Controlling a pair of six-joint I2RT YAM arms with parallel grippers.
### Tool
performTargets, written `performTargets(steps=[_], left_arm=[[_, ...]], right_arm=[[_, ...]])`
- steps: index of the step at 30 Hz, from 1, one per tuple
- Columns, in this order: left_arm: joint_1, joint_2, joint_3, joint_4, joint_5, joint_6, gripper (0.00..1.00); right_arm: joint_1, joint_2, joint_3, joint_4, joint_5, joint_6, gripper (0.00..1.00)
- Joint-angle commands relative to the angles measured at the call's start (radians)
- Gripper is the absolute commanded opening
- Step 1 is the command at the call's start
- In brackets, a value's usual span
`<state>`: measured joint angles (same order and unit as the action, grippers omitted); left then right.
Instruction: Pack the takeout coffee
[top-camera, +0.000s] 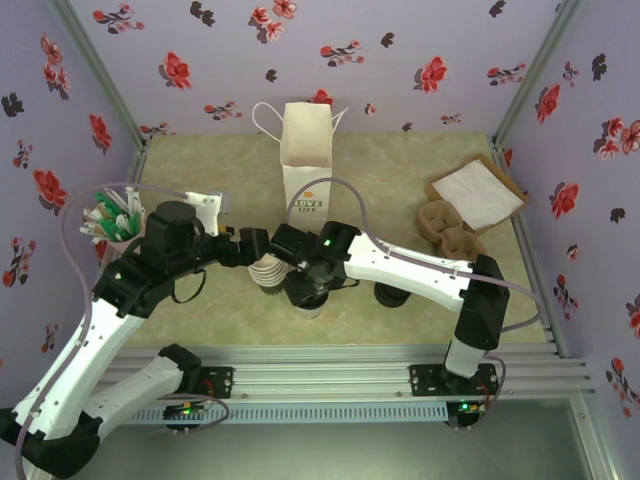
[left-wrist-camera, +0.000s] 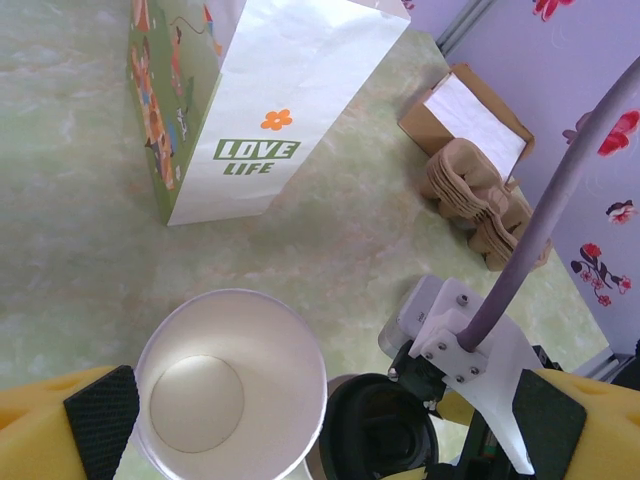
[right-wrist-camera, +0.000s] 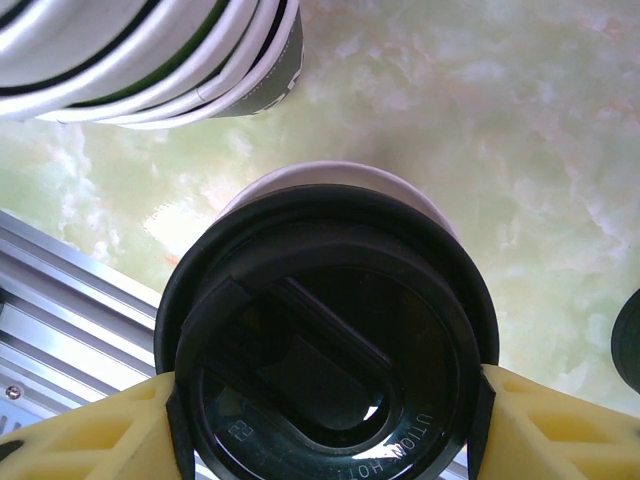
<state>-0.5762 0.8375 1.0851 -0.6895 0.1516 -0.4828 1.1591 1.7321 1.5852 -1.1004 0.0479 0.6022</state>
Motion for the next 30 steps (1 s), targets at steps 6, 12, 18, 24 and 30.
performTargets(steps=[6, 12, 18, 24, 30], left_arm=[[0.004, -0.012, -0.010, 0.004, -0.003, 0.011, 0.99], [0.003, -0.016, -0.011, 0.003, -0.003, 0.009, 0.99], [0.004, -0.020, -0.014, 0.004, -0.002, 0.007, 0.99], [0.004, -0.023, -0.014, 0.001, -0.002, 0.007, 1.00], [0.003, -0.023, -0.016, 0.002, -0.003, 0.006, 0.99]], right_arm=[[0.015, 0.037, 0.029, -0.015, 0.021, -0.014, 0.64], [0.017, 0.045, 0.027, -0.009, 0.018, -0.015, 0.64], [0.019, 0.052, 0.025, -0.003, 0.015, -0.017, 0.64], [0.020, 0.064, 0.029, 0.005, 0.015, -0.016, 0.64], [0.019, 0.070, 0.029, 0.008, 0.019, -0.017, 0.64]])
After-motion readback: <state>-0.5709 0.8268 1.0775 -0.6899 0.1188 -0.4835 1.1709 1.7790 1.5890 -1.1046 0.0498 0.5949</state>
